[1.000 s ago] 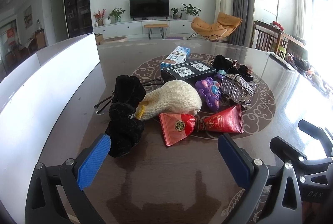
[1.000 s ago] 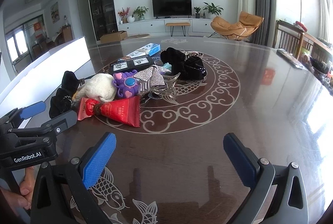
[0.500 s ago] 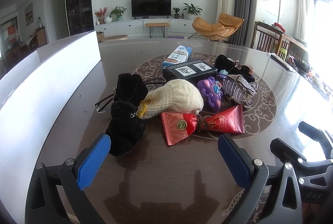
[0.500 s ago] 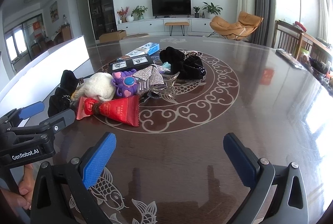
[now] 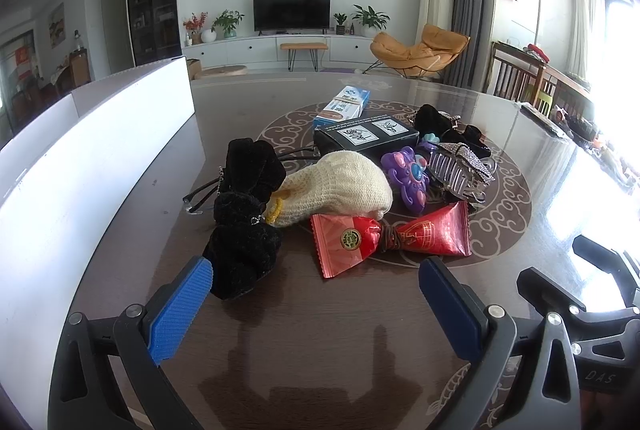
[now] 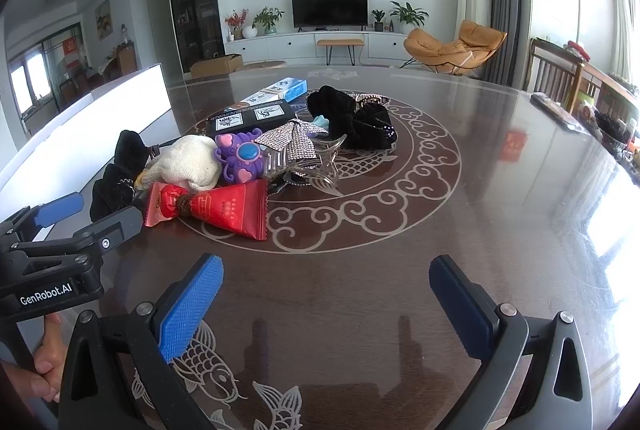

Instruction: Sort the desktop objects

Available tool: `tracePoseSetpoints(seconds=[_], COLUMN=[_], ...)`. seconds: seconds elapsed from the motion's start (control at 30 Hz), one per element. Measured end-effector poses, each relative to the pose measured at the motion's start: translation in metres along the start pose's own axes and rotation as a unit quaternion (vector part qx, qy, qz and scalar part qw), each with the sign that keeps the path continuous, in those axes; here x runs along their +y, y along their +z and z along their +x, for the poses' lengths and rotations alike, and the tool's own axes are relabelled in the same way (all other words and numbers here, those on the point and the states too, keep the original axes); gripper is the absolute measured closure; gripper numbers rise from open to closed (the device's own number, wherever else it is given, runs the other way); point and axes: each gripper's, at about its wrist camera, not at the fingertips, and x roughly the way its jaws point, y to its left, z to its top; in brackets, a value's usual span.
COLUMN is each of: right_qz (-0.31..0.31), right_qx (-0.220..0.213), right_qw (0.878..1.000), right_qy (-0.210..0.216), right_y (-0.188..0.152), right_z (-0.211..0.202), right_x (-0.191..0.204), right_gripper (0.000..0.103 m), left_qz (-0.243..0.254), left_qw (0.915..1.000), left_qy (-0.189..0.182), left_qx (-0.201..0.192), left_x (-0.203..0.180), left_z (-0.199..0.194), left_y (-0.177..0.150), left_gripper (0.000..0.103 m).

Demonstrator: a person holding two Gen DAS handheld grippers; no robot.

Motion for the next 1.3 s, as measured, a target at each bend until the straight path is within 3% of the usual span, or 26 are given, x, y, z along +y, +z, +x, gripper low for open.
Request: tracePoseSetpoints(seconds=[1.3], right_qz=[-0.004], right_qx=[0.013], right_qw=[1.000], right_qy=[-0.003], right_y=[-0.0001], right_z=[0.0052], right_x=[0.0020], right_gripper=[0.000], left_qz=[0.003], left_qw=[1.0000], left_qy=[0.001], left_qx=[0.003], left_x=[-0.0034], left_z=[0.0024], left_y=[-0.0005], left_gripper=[0.000])
